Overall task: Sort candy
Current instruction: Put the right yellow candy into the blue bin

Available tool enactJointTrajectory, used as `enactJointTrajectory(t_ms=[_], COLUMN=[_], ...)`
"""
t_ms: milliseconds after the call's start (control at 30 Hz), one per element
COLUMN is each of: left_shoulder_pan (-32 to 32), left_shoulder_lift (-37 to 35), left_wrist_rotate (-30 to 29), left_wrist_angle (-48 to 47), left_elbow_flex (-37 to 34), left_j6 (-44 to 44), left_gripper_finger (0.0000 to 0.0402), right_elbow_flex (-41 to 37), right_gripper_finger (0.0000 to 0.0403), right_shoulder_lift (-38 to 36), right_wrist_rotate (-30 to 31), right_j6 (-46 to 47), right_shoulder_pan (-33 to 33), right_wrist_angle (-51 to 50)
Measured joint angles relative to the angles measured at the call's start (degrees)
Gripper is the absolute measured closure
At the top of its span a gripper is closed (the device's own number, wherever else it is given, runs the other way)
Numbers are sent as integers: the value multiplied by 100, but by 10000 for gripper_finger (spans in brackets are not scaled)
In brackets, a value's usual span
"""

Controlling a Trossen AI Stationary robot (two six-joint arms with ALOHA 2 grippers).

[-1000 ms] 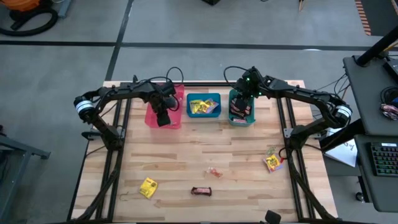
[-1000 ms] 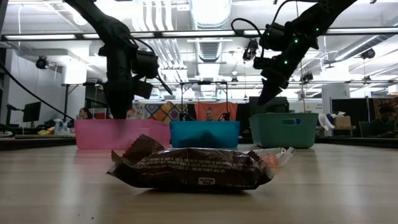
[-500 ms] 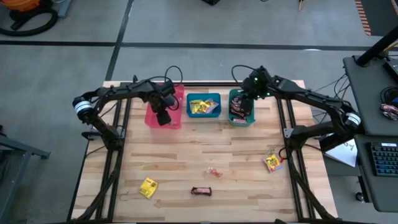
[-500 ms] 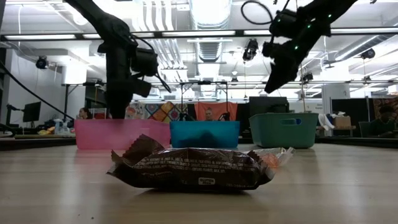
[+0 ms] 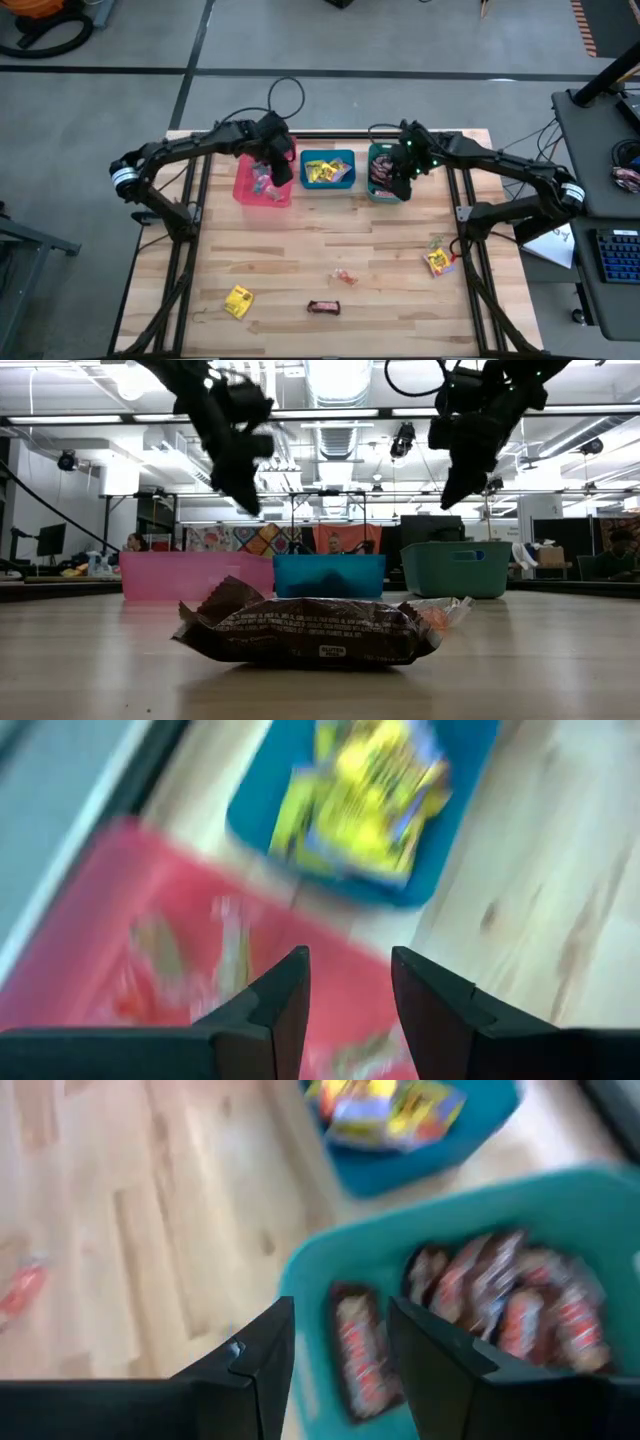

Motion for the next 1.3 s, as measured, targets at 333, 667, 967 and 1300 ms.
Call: enactJointTrajectory(t_ms=[333,667,967,1300], left_shoulder_pan=[-993,-1802,-2004,-2002], left_shoulder_lift=[-779,-1376,-1412,-1409], left_wrist_rotate=[64,188,184,143], left_wrist_angle=[1322,2673,3362,3595], left_elbow_flex=[-298,-1333,-1775,-1831], left_j6=[343,82,-11,-67], left_gripper_finger=[276,276,277,277], right_elbow_flex=[0,0,-197,-474], right_gripper_finger=[255,253,259,256], right_shoulder_lift=[-4,-6,-4,-4], right_wrist_rotate=[2,22,189,80], right_j6=[960,2048,2300,5249], right_shoulder_pan=[506,1070,2245,3286], right_wrist_angle=[-1215,-2571,-3369,-3511])
